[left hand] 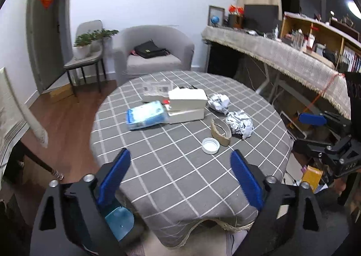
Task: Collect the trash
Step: 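Reach the right tool toward the crumpled white paper ball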
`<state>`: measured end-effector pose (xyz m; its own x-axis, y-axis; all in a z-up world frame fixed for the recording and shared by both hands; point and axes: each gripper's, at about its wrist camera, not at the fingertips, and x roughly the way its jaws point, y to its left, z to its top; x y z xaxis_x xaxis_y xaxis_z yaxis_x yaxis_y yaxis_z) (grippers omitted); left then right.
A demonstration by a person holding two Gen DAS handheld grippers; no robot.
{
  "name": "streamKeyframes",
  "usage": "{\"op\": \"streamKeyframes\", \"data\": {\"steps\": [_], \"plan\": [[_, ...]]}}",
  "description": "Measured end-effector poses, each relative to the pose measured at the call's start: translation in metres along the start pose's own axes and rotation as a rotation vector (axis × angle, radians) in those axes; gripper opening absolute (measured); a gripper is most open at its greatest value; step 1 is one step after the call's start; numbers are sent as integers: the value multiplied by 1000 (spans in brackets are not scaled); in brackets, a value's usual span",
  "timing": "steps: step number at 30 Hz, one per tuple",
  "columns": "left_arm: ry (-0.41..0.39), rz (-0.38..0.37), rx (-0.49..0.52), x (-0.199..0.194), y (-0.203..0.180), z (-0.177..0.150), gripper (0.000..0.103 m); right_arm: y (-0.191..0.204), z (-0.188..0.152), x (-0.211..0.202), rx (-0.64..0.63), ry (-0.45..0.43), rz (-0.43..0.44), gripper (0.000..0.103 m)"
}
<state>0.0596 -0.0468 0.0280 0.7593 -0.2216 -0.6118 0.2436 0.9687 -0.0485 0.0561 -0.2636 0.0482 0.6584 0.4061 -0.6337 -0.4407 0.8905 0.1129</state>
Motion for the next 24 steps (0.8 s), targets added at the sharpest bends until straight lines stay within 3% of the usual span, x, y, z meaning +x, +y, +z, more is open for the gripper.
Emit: {"op": "streamKeyframes", "data": {"steps": [7, 11, 21, 24], "plan": [[96, -91, 101, 49, -15, 2, 75, -19, -6, 14, 26, 33, 37, 100], [156, -134, 136, 73, -21, 1, 59, -22, -7, 27, 39, 50, 63, 100], [244, -182, 215, 114, -31, 4, 57, -29, -6, 46, 76, 65, 101, 99], [241, -188, 235, 119, -34, 5, 56, -31, -3, 49, 72, 75, 105, 91]]}}
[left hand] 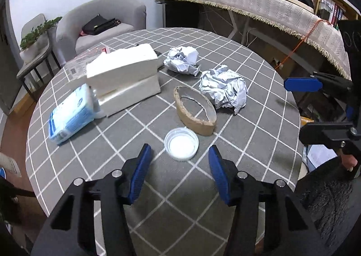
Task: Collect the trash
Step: 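Reach the right tool toward the crumpled white paper ball, then close the right gripper on the crumpled white paper ball and lift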
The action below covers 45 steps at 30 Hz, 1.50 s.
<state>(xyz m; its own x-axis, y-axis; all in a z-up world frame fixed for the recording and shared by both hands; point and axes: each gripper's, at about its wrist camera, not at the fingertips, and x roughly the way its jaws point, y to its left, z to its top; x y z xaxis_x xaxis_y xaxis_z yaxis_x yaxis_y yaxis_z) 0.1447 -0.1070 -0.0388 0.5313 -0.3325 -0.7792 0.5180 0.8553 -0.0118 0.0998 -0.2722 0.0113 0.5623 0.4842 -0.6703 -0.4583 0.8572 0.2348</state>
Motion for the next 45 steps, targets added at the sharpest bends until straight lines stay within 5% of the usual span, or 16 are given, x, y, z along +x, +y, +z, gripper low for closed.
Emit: {"op": "streamKeyframes", "data": {"steps": [8, 32, 36, 45], "plan": [[-13, 9, -26, 4, 3, 6, 33, -5, 9, 11, 10, 31, -2, 77], [-63, 133, -262, -72, 80, -33, 33, -4, 45, 76, -21, 206, -104, 52], [-63, 180, -303, -82, 101, -46, 33, -3, 47, 77, -19, 202, -114, 41], [-58, 248, -437, -104, 136, -79, 33, 19, 61, 62, -53, 172, -128, 41]]}}
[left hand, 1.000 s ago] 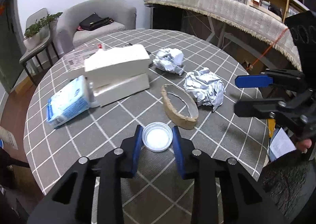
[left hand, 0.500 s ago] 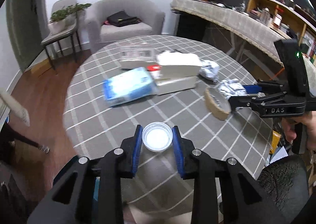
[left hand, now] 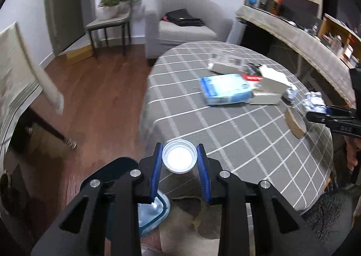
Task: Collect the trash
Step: 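Close the right gripper on the crumpled white paper ball and lift, then carry the paper ball with the right gripper over the teal bin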
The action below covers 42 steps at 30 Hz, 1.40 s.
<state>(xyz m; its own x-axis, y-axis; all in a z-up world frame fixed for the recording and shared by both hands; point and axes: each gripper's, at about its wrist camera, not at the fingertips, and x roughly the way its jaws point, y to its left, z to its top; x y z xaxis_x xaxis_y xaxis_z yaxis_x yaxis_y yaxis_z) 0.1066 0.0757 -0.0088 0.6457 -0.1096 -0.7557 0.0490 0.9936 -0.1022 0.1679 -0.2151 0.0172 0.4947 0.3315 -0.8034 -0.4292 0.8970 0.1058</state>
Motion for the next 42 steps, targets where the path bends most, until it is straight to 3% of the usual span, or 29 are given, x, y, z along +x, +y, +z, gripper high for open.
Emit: {"op": "streamKeyframes", "data": {"steps": [12, 22, 28, 31, 34, 37, 42], "plan": [[40, 97, -111, -16, 69, -19, 33, 77, 29, -19, -50, -29, 75, 41], [83, 173, -147, 12, 100, -22, 33, 159, 50, -15, -125, -41, 180, 41], [168, 177, -204, 41, 120, -41, 33, 203, 66, 17, -168, -19, 250, 41], [250, 203, -207, 65, 129, -60, 33, 229, 70, 39, -196, 8, 284, 41], [292, 161, -259, 80, 141, -71, 33, 257, 73, 65, -222, 38, 312, 41], [347, 193, -255, 91, 149, -82, 33, 279, 74, 88, -238, 64, 331, 41], [450, 176, -290, 113, 168, -109, 33, 308, 69, 122, -247, 104, 354, 41]]}}
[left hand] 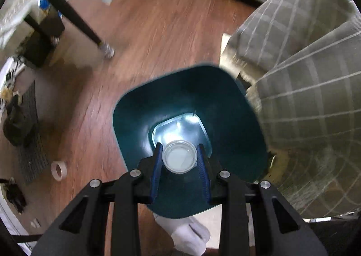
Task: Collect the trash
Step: 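Carry the paper ball with the right gripper over the teal bin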
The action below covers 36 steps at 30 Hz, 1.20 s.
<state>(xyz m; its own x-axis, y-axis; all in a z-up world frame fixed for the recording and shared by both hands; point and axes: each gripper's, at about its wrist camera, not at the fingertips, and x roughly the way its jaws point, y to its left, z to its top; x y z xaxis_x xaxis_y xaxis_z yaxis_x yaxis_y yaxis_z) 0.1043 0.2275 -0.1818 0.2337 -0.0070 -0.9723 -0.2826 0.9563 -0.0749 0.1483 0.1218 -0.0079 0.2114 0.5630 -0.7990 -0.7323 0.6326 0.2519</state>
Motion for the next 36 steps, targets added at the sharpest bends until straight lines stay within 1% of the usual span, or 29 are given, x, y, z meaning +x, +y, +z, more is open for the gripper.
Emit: {"op": "streamKeyframes", "data": {"steps": [5, 9, 12, 14, 18, 19, 20, 22, 25, 26, 30, 33, 36], "plan": [[67, 1, -34, 25, 18, -11, 33, 8, -4, 27, -6, 55, -8, 41], [94, -32, -49, 35, 20, -12, 33, 8, -3, 33, 19, 55, -9, 41], [72, -46, -50, 32, 21, -12, 34, 11, -3, 41, 0, 70, -31, 41], [52, -54, -60, 27, 24, -12, 43, 12, -5, 45, 2, 78, -26, 41], [25, -49, -66, 19, 26, -11, 49, 14, -8, 51, -11, 94, -38, 41], [10, -47, -66, 15, 27, -12, 54, 14, -9, 54, -12, 100, -40, 41], [-1, -44, -65, 12, 28, -11, 55, 13, -11, 56, -15, 108, -41, 41], [-34, -21, -62, 1, 32, -12, 56, 13, -14, 60, -19, 119, -42, 41], [-87, -21, -74, -20, 37, -12, 56, 11, -19, 65, -10, 137, -33, 41], [-119, -31, -76, -33, 38, -12, 56, 10, -19, 66, -9, 139, -34, 41], [-230, -25, -52, -78, 36, -15, 55, 11, -22, 69, -18, 146, -37, 41], [-276, -19, -47, -107, 37, -20, 55, 11, -26, 75, -26, 162, -45, 41], [-322, -1, -48, -135, 41, -25, 53, 12, -27, 81, -17, 172, -27, 41]]}}
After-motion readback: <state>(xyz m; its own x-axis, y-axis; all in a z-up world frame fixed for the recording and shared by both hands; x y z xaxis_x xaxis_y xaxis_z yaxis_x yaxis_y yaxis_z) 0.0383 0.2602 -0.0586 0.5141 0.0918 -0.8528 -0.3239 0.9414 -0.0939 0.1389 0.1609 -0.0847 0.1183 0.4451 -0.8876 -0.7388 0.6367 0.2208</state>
